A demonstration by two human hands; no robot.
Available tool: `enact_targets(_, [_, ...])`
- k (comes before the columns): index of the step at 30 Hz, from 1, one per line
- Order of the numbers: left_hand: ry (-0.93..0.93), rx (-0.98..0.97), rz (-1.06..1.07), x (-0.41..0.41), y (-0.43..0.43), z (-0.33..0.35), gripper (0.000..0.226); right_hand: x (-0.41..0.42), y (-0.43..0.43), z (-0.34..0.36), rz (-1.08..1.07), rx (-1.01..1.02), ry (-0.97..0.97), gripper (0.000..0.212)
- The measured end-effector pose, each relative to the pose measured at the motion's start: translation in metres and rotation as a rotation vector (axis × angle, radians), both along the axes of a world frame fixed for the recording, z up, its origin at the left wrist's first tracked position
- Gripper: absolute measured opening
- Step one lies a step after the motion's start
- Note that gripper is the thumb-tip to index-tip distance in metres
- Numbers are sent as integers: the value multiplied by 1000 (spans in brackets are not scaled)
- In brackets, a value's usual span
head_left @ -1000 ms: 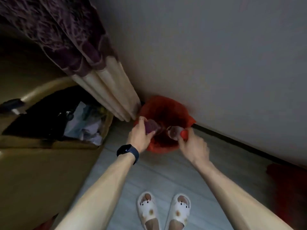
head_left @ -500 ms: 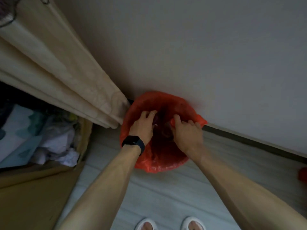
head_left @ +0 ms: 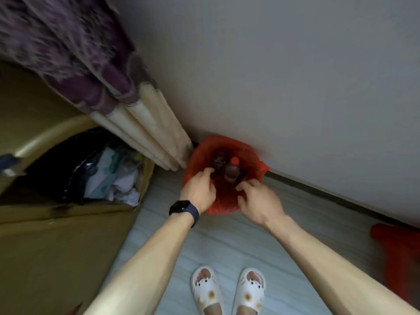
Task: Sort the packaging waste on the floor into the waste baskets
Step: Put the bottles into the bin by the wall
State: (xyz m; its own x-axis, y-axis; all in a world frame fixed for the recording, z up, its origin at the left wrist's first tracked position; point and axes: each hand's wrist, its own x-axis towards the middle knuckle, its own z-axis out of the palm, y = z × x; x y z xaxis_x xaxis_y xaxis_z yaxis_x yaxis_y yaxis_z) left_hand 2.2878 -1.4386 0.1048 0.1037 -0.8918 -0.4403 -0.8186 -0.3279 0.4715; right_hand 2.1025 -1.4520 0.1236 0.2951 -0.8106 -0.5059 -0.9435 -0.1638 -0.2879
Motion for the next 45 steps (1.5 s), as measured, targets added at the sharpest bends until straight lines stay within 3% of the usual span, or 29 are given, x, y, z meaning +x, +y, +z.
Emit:
enact_targets(12, [-118,-35,129,19,132,293,46,14,94,301,107,-161,-226,31])
enact_targets(19, [-104,-96,472,20,288,421,37,43,193,411,342,-172,-346,33])
enact_targets(26, [-171,-82,733,33,427,488,37,92,284,480,605,-150,-407,40])
enact_targets(33, [-214,-188,949,87,529,529,37,171,358,524,862,-210,-428,42])
enact_targets(45, [-266,-291,1035,234,640,570,40,312,435,549,808,-210,-523,50])
